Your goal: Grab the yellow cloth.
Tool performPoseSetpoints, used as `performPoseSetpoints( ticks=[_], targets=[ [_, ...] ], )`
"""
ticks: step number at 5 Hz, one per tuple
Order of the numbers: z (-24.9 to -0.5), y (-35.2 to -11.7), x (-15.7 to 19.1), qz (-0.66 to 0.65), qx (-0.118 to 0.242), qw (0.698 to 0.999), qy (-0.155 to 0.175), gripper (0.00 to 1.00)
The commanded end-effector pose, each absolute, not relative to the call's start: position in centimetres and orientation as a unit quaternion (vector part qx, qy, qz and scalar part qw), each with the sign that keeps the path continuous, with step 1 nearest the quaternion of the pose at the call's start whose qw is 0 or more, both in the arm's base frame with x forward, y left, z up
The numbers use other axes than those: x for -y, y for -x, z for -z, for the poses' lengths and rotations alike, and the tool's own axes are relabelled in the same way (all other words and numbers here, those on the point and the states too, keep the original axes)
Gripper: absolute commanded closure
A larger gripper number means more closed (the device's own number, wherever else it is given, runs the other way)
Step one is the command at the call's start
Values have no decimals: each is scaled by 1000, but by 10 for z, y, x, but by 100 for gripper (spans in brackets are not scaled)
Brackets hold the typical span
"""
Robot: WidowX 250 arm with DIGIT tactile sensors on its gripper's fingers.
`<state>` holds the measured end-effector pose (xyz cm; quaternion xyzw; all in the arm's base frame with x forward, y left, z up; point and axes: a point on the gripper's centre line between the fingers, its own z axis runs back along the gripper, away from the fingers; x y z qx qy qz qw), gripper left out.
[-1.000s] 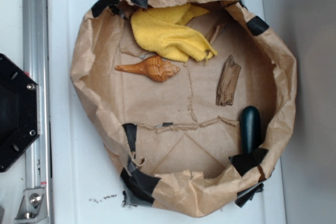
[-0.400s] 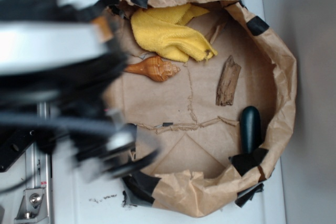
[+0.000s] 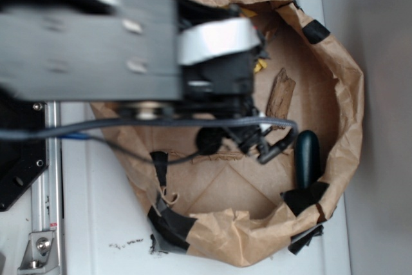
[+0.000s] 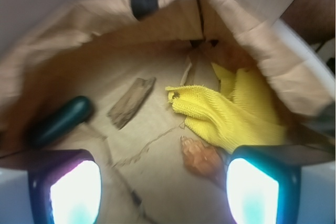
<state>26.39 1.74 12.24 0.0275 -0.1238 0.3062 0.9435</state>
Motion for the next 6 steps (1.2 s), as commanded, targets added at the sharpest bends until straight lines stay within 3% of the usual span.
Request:
performPoseSetpoints(
  ticks=[1, 2, 3, 5, 6],
  targets=[
    [-87, -272, -66, -324, 111, 939, -43, 0],
    [-57, -273, -88, -300, 83, 949, -60, 0],
    [-43, -274, -104, -290, 65, 952, -76, 0],
    [-34, -277, -101, -272, 52, 958, -74, 0],
    [-32, -277, -99, -275, 58, 957, -71, 100]
  ],
)
